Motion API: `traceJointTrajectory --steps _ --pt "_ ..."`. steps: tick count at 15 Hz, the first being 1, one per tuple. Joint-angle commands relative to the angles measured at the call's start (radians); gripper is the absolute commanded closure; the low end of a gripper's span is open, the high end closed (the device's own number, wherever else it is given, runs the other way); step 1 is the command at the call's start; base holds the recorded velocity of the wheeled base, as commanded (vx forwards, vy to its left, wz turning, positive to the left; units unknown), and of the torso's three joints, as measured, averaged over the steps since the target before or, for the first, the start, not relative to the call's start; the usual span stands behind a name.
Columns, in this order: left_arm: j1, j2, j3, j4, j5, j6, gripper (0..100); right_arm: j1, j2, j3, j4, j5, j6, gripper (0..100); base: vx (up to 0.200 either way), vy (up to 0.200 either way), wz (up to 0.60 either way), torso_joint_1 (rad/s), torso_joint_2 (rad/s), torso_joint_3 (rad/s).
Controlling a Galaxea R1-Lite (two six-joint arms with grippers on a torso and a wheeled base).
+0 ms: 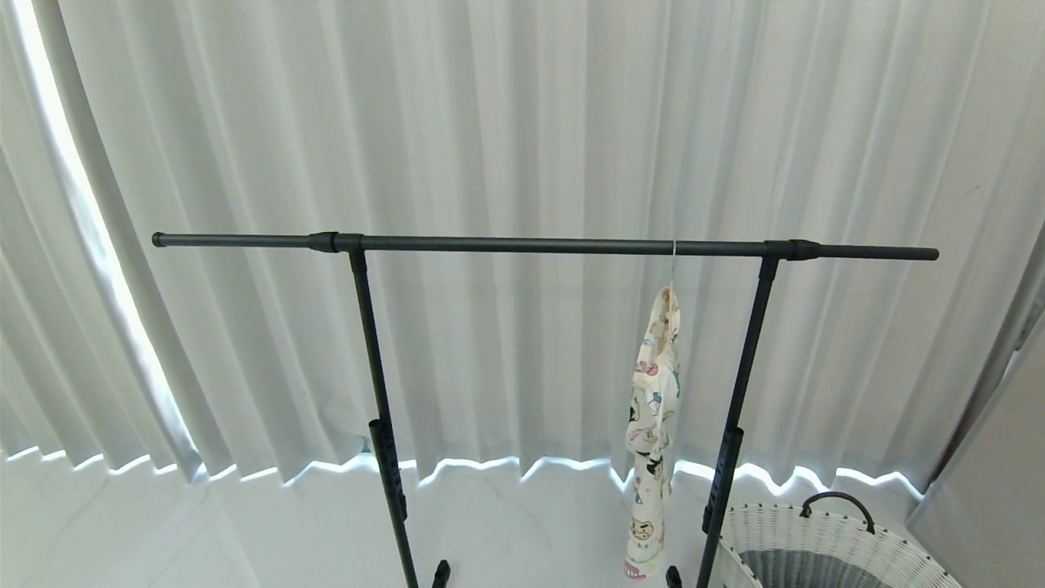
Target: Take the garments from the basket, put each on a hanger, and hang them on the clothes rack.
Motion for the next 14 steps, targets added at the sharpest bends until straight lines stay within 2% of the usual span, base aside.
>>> traceJointTrajectory --steps 1,4,5,14 --pt "-0.027 0.070 -0.004 0.000 0.000 -0.002 0 0.007 0.010 -0.011 0.000 0.012 -0.012 100 0.000 0.000 0.00 0.000 0.00 0.000" --pt "-0.030 0.096 0.001 -0.003 -0.016 -0.008 0 0.007 0.010 -0.014 0.000 0.012 -0.018 100 0.000 0.000 0.00 0.000 0.00 0.000" --pt "-0.029 0.102 0.001 -0.003 -0.029 -0.008 100 0.007 0.010 -0.024 0.000 0.010 -0.018 100 0.000 0.000 0.00 0.000 0.00 0.000" --pt "-0.026 0.114 -0.002 -0.003 -0.029 -0.010 100 0.007 0.014 -0.037 0.000 0.004 -0.024 100 0.000 0.000 0.00 0.000 0.00 0.000"
